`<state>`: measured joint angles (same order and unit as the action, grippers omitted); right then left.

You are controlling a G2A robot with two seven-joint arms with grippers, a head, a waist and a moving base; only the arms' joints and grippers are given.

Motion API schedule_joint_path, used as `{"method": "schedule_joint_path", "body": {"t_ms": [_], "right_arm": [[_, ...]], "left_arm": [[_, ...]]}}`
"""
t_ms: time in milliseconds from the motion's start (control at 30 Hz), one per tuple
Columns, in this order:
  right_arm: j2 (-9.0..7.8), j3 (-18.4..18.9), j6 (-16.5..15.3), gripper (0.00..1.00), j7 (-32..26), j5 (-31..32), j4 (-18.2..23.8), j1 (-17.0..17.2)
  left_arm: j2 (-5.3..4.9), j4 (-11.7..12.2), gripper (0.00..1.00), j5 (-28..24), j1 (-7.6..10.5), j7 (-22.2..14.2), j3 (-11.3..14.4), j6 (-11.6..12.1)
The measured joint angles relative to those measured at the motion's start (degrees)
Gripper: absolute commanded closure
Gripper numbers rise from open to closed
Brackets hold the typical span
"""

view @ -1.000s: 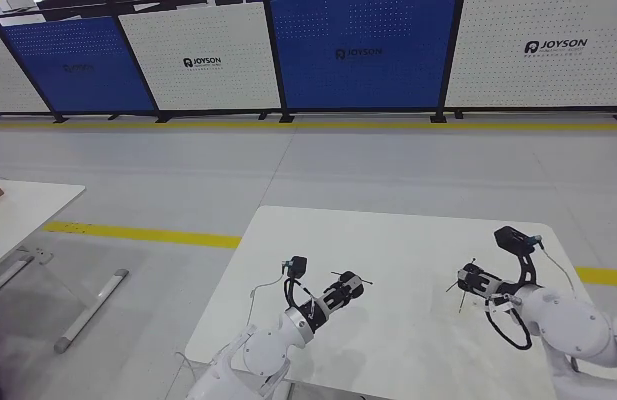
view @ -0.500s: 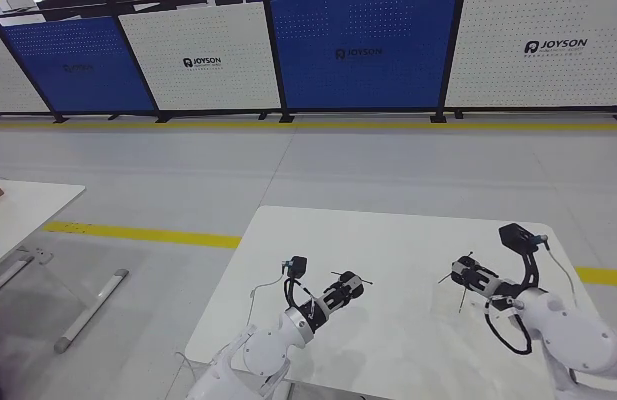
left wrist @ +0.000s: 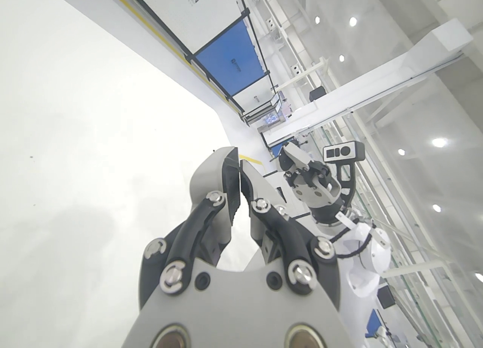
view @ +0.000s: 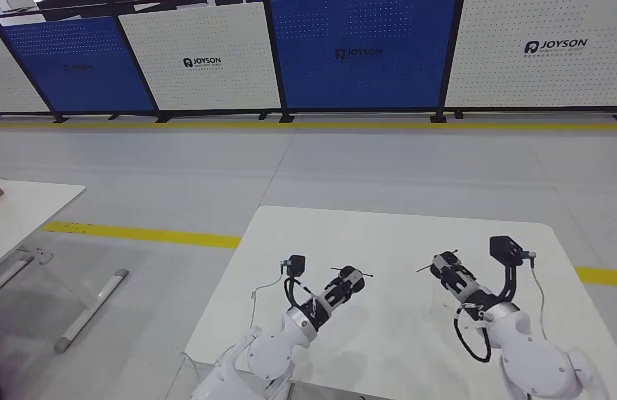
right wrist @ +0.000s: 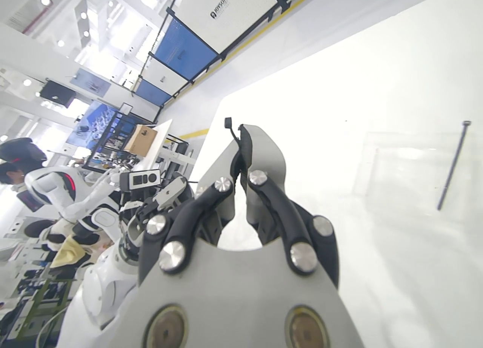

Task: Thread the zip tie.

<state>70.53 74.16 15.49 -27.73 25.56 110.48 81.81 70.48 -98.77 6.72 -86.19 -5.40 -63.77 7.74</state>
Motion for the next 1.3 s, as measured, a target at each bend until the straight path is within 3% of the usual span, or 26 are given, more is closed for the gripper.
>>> {"method": "schedule_joint_path", "body": {"t_ms": [100, 533, 733, 900, 1300], "right_arm": [[0.30, -1.0, 0.1, 1.00, 2.1, -1.8, -0.7, 0.1], [0.32, -1.1, -0.1, 1.00, 2.2, -1.8, -0.7, 0.2], [1.29, -5.4, -2.7, 1.00, 11.8, -1.1, -2.5, 0.8], [2.41, -10.8, -3.9, 1.00, 19.6, 2.1, -6.1, -0.7], [2.74, -11.9, -3.6, 1.00, 20.2, 2.1, -7.7, -1.7]], "left_arm": [[0.34, 0.8, 1.00, 1.5, 0.54, 3.0, 1.2, -0.4], [0.34, 0.9, 1.00, 1.5, 0.56, 3.1, 1.2, -0.4], [0.34, 0.9, 1.00, 1.5, 0.56, 3.1, 1.2, -0.4], [0.34, 0.9, 1.00, 1.5, 0.56, 3.1, 1.2, -0.4], [0.34, 0.9, 1.00, 1.5, 0.56, 3.1, 1.2, -0.4]]}}
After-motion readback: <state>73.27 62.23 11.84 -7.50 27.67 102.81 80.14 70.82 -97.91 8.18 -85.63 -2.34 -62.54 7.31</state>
